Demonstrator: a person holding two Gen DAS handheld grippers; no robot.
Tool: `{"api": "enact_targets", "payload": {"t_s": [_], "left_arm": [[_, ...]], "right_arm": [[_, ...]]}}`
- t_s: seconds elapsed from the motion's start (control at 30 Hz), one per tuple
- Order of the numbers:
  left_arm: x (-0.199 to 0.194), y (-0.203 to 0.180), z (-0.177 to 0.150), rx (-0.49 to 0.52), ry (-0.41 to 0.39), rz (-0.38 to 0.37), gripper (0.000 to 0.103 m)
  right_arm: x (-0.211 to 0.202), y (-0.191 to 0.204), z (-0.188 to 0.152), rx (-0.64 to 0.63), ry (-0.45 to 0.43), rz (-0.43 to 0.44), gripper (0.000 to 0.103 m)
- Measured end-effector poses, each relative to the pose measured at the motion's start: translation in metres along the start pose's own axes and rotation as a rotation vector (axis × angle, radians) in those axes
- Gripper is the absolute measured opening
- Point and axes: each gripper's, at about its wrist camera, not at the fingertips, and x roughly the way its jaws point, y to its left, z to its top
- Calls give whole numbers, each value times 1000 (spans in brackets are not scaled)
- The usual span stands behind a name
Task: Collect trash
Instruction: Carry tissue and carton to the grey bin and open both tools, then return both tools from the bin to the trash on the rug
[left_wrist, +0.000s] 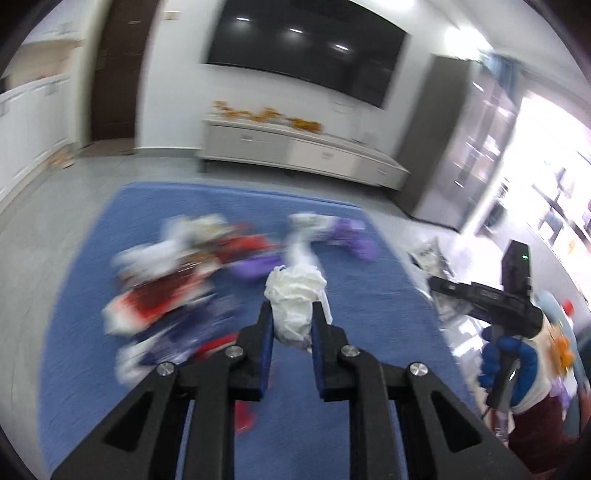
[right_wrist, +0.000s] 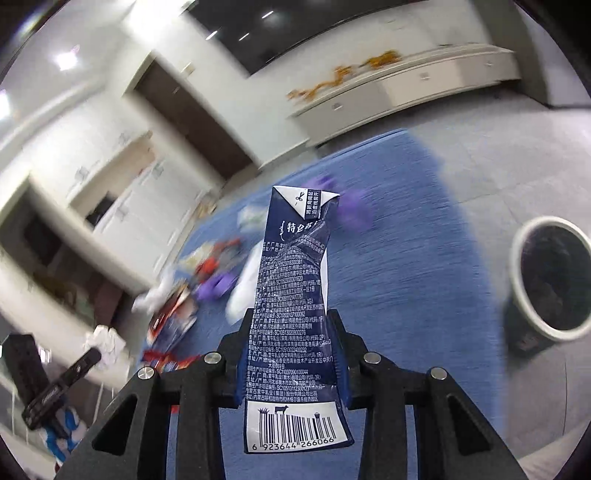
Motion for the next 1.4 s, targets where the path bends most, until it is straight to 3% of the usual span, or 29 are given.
{"api": "enact_targets", "payload": {"t_s": [0.27, 0.37, 0.53, 0.77, 0.87, 0.9, 0.97, 1.0, 1.17, 1.4], "left_arm": [[146, -163, 57, 177, 169, -217, 17], [219, -227, 72, 223, 243, -249, 17], [321, -303, 76, 253, 358, -267, 20], [419, -346, 58, 267, 475, -236, 23], [447, -349, 51, 233, 511, -229, 42], [450, -346, 50, 221, 516, -234, 47], [454, -343, 48, 199, 525, -245, 48], [453, -340, 48, 190, 522, -245, 48], [426, -324, 58, 159, 466, -241, 48], [340, -304, 86, 146, 301, -207, 48]], "right_arm": [[-55, -124, 31, 280, -174, -246, 34], [-56, -174, 38, 383, -184, -328, 34], [-51, -252, 47, 526, -161, -420, 34], [-30, -326, 43, 664, -117, -456, 35], [-23, -341, 41, 706, -116, -470, 36], [-23, -342, 42, 716, -116, -475, 38], [-25, -343, 43, 720, -129, -499, 53], [-27, -341, 42, 717, -143, -520, 55], [-35, -320, 54, 680, -210, -549, 55], [-74, -251, 66, 556, -337, -519, 55]]}}
